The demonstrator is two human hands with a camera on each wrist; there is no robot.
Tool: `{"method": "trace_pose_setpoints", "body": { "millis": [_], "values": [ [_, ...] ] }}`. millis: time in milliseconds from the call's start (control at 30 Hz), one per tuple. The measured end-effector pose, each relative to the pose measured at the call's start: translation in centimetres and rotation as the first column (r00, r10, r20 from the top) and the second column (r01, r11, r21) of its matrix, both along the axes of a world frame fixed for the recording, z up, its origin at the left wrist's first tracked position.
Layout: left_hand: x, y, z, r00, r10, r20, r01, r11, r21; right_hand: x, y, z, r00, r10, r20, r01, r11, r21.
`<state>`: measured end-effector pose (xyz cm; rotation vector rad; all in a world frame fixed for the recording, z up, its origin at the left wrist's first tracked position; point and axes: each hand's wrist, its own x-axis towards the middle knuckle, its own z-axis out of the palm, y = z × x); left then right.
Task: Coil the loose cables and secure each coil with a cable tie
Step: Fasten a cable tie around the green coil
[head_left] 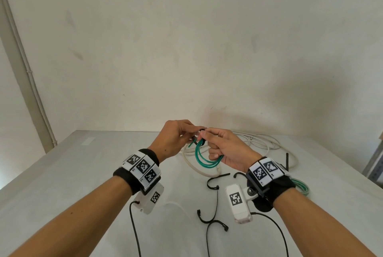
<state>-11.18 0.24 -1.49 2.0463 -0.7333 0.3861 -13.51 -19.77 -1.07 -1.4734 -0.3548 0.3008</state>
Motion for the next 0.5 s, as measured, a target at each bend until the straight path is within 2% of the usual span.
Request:
{"method": "trace_pose_setpoints", "body": {
  "millis": [100,300,400,500],
  "values": [
    [-0.4,-0.2,0.1,1.000,-0.013,0.004,0.013,0.999,-0.040,-0.2,0.3,0.0,1.000,-0.004,0.000,0.004,0.999,-0.034],
    [-0.8,-0.6,0.6,0.998,0.050,0.047,-0.047,0.997,-0.053,-0.1,0.8,0.5,0.998,-0.041,-0.038,0.039,0.998,-0.038],
    [-1.0,-0.3,1.2,0.998,-0.012,-0.057,0.008,0.998,-0.057,-0.1,1.0,0.8,0.998,-0.061,-0.031,0.059,0.997,-0.058],
    [-1.3,-0.2,1.5,0.978,-0.069,-0.198,0.034,0.984,-0.173,0.1,1.1,0.8,0.997,-0.067,-0.038,0.066,0.998,-0.019]
  ]
}}
